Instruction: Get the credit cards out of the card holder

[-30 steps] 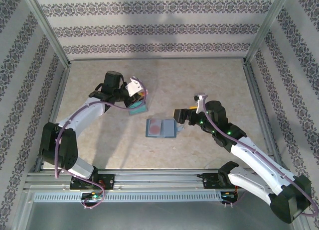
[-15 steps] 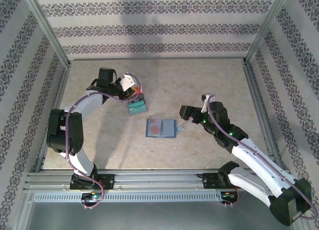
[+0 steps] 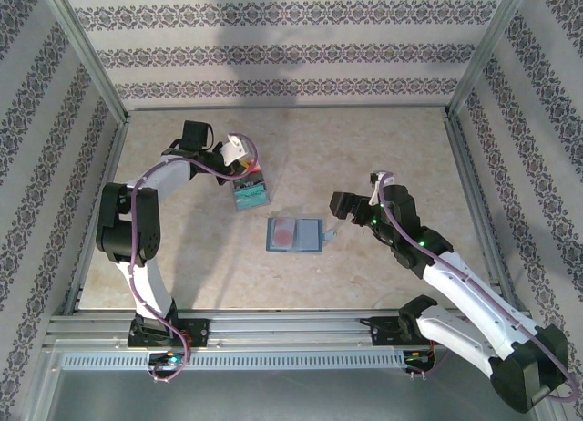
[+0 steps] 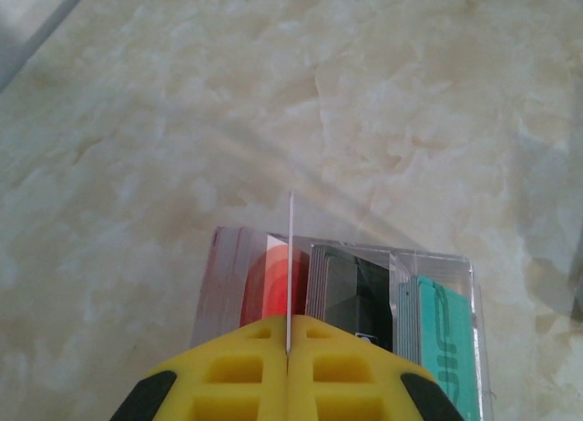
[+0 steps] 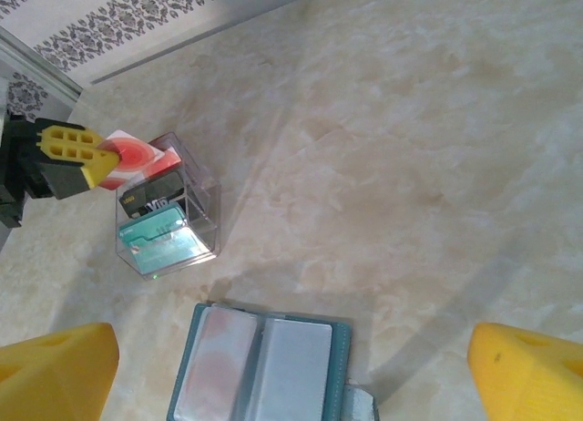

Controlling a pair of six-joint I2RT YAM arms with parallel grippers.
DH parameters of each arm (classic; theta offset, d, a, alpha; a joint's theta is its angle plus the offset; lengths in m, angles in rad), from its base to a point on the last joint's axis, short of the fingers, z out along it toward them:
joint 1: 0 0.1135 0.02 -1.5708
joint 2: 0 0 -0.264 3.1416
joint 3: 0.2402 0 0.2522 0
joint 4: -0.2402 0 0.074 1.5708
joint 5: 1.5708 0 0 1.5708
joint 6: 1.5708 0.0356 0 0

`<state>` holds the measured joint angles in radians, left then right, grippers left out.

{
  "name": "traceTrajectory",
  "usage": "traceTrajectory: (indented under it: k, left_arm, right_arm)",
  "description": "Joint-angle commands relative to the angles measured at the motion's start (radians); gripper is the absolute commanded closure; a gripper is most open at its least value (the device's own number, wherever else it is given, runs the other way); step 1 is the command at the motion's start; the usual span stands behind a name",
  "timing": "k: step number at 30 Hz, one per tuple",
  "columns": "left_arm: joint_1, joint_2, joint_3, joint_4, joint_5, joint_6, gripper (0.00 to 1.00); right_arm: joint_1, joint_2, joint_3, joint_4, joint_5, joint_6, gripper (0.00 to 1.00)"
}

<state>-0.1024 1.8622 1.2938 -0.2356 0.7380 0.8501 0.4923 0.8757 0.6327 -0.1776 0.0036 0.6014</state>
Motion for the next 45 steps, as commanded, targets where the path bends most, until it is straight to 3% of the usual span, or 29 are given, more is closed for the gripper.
traceTrajectory:
  k: [1, 17, 20, 22, 27, 32, 37, 39, 40, 42, 45]
  left_arm:
    - [0.012, 0.025, 0.031, -0.05, 0.037, 0.051, 1.0]
    - [0.011, 0.11, 0.113, -0.122, -0.019, 0.056, 1.0]
    - [0.01, 0.099, 0.115, -0.133, -0.005, 0.042, 0.75]
    - [0.009, 0.088, 0.117, -0.136, 0.004, 0.028, 0.68]
    - [0.001, 0.041, 0.129, -0.158, 0.012, -0.02, 0.65]
    - [-0.01, -0.032, 0.135, -0.126, -0.035, -0.173, 0.61]
    - [-0.037, -0.135, 0.055, 0.012, -0.079, -0.391, 0.41]
    - [-0.065, -0.18, -0.006, 0.084, -0.126, -0.467, 0.37]
    - [-0.092, -0.211, -0.044, 0.124, -0.188, -0.492, 0.29]
    - [-0.16, -0.259, -0.109, 0.171, -0.36, -0.525, 0.02]
    - [-0.242, -0.304, -0.165, 0.186, -0.501, -0.624, 0.01]
  right_arm:
    - [-0.015, -0.001, 0.029, -0.008, 0.004, 0.011, 0.02]
    - [-0.016, -0.013, 0.019, -0.01, -0.012, 0.017, 0.02]
    - [-0.015, -0.005, 0.025, -0.011, -0.025, 0.017, 0.02]
    - [-0.015, 0.004, 0.032, -0.012, -0.028, 0.022, 0.02]
    - [-0.013, 0.029, 0.067, -0.038, -0.028, 0.019, 0.02]
    - [-0.004, 0.071, 0.111, -0.079, -0.012, 0.018, 0.02]
    - [0.034, 0.105, 0.13, -0.102, 0.035, 0.008, 0.02]
    - [0.048, 0.117, 0.137, -0.119, 0.063, 0.008, 0.02]
    - [0.053, 0.121, 0.139, -0.123, 0.072, 0.008, 0.02]
    - [0.057, 0.127, 0.139, -0.136, 0.082, 0.014, 0.02]
    - [0.058, 0.133, 0.137, -0.163, 0.099, 0.024, 0.02]
